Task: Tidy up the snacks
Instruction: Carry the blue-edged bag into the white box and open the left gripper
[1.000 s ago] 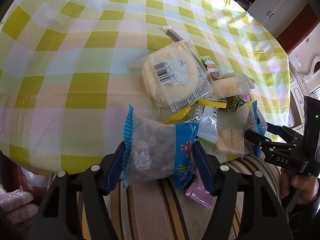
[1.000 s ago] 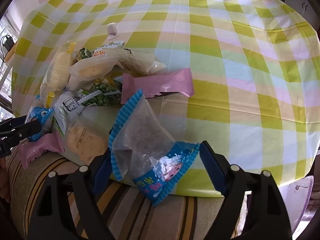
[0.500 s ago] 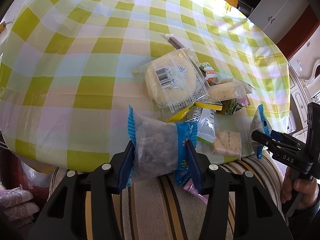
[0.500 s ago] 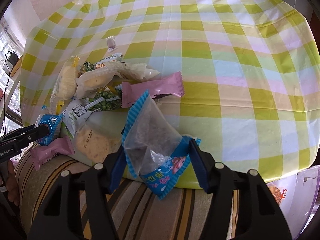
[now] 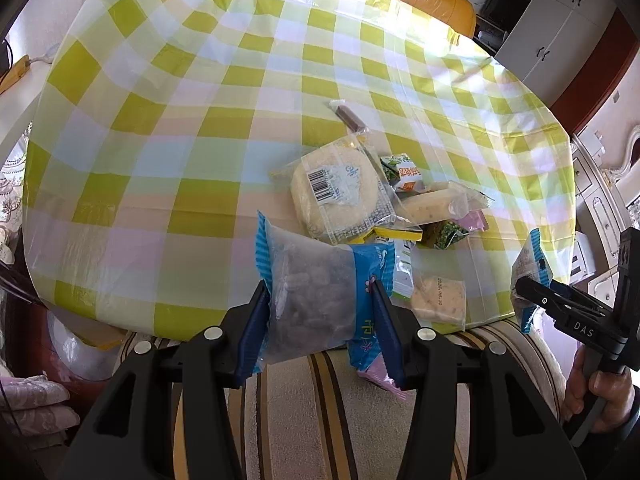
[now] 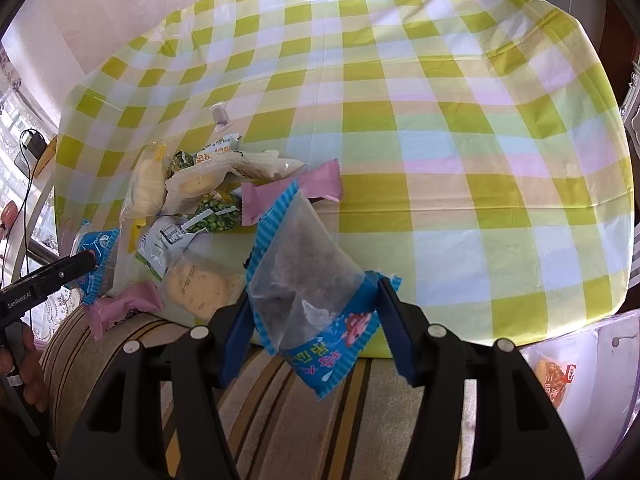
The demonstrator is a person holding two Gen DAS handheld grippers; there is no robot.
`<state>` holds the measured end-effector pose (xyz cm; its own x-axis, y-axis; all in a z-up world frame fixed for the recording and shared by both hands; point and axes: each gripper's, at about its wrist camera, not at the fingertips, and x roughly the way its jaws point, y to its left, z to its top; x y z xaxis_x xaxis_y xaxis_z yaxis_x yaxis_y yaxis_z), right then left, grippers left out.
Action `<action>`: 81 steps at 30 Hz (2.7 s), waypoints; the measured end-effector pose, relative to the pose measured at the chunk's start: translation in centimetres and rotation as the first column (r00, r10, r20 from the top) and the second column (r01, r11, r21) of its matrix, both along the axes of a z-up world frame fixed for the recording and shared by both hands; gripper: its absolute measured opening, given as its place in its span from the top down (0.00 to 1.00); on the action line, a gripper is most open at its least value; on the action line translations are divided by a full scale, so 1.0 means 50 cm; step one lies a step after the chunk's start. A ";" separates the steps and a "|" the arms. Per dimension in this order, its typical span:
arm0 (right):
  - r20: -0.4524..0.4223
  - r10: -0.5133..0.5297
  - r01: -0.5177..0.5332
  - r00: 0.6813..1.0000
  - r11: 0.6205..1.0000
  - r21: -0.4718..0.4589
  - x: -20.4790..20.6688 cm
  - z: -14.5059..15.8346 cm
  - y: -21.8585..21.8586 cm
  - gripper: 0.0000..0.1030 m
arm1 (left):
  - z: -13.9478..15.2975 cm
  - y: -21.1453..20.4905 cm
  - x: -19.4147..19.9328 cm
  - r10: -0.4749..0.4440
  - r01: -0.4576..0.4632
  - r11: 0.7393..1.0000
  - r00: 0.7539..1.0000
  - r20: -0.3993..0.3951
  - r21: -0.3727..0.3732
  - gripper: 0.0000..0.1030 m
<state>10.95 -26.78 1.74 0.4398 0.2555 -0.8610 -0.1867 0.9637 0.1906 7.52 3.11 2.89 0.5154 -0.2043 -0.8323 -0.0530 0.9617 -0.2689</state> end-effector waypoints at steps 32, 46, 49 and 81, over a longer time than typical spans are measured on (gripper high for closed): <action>-0.007 -0.378 0.378 0.926 0.926 -0.003 -0.133 -0.019 -0.382 0.43 | 0.051 -0.507 0.003 -0.531 0.532 0.847 0.846 0.041 -0.011 0.53; -0.118 -0.559 0.553 0.821 0.829 -0.082 -0.238 -0.133 -0.547 0.43 | -0.022 -0.804 -0.057 -0.820 0.828 0.557 0.560 -0.118 0.061 0.52; -0.137 -0.592 0.583 0.794 0.806 -0.103 -0.258 -0.156 -0.577 0.43 | -0.055 -0.862 -0.075 -0.865 0.882 0.468 0.470 -0.176 0.056 0.52; -0.126 -0.631 0.624 0.765 0.776 -0.095 -0.256 -0.151 -0.588 0.26 | -0.073 -0.893 -0.075 -0.860 0.875 0.479 0.483 -0.167 0.063 0.38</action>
